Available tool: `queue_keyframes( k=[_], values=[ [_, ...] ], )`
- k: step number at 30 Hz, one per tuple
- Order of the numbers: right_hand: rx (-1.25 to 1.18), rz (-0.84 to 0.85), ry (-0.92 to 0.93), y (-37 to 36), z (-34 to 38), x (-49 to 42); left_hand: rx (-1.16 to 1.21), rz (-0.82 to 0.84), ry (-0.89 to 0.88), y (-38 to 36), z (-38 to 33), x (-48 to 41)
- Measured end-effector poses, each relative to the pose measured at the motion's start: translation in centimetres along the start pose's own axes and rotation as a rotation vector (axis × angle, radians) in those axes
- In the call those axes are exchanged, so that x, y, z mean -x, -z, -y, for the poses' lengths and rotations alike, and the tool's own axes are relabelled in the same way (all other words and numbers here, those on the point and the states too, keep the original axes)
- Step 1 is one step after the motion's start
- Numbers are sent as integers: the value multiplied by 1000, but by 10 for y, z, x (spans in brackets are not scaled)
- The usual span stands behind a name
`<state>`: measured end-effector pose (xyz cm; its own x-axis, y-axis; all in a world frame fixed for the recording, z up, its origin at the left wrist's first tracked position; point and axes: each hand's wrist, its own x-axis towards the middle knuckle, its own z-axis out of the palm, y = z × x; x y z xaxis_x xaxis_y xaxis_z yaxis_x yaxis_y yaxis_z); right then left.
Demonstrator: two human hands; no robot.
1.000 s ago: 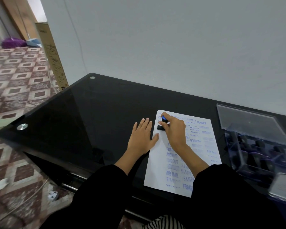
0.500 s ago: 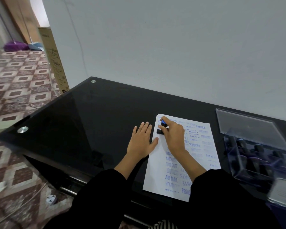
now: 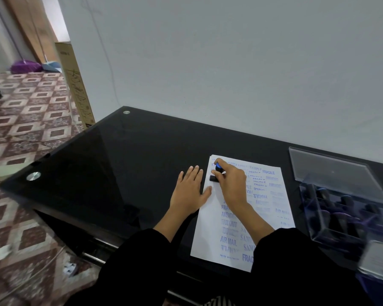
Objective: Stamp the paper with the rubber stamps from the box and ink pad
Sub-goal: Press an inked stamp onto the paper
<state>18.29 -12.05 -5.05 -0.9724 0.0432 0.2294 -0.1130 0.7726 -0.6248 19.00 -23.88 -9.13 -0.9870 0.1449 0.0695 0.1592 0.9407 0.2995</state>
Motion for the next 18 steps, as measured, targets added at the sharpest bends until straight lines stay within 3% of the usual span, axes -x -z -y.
queue_keyframes(
  k=[18],
  values=[
    [103, 1, 73, -1, -3, -1, 49, -10, 3, 1, -1, 2]
  ],
)
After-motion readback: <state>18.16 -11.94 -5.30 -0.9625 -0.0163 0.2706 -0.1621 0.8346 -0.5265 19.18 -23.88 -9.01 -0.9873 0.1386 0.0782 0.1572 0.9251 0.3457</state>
